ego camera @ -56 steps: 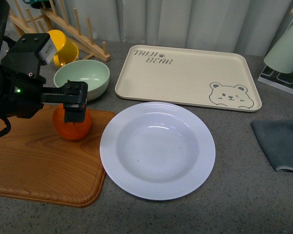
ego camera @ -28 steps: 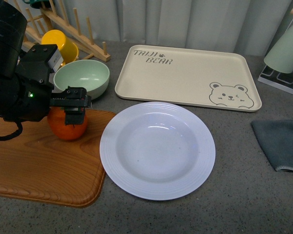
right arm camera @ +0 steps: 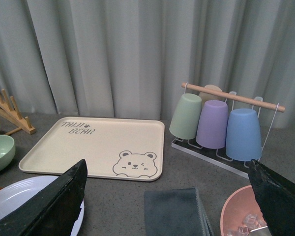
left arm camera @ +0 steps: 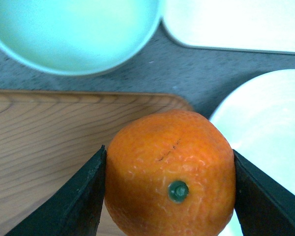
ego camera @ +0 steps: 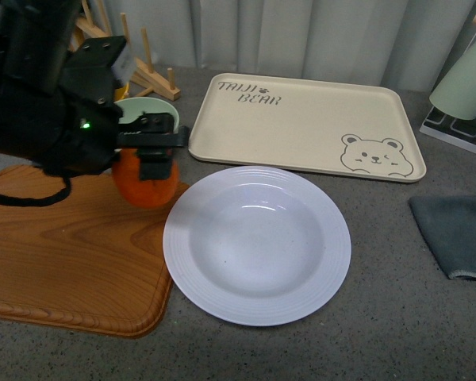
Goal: Place orange and plate with both arms
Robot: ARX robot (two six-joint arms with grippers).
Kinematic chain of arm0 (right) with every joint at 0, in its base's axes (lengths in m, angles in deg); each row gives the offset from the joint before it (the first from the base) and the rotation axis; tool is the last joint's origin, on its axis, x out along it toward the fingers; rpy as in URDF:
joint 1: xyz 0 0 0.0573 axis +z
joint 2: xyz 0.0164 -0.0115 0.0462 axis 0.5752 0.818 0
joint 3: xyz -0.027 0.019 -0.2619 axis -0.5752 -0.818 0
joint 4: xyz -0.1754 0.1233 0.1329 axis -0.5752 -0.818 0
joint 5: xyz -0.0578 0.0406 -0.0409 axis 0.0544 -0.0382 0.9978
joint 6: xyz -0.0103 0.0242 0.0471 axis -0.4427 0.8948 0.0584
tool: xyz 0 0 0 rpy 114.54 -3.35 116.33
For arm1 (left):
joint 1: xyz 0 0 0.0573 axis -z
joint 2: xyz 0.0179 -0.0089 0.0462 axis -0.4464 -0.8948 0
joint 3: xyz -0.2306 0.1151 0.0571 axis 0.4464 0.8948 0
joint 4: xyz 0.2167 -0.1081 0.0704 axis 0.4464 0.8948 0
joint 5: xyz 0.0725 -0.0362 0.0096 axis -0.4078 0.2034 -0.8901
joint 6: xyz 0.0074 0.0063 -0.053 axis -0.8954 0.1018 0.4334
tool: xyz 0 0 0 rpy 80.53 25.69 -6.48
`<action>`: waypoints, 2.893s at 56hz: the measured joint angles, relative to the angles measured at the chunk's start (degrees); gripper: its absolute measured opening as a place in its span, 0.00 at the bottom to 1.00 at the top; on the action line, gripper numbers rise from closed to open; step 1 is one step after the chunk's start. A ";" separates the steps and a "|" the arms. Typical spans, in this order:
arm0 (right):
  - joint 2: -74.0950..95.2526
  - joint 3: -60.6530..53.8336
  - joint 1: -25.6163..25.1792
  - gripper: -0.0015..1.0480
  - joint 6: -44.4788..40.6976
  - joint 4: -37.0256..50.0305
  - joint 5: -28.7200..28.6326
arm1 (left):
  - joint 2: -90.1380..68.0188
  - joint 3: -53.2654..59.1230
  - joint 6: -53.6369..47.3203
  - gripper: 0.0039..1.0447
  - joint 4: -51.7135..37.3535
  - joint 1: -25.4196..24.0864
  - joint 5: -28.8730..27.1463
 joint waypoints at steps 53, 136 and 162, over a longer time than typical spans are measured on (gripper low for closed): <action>0.00 0.00 0.00 0.91 0.00 0.00 0.00 | -8.41 -3.13 7.72 0.61 -0.20 17.42 -4.07; 0.02 0.00 0.00 0.91 0.00 0.00 0.00 | 57.81 50.84 -8.61 0.31 -38.01 -3.48 -13.75; 0.02 0.00 0.00 0.91 0.00 0.00 0.00 | 81.66 52.43 -8.90 0.04 -17.31 -15.65 -0.92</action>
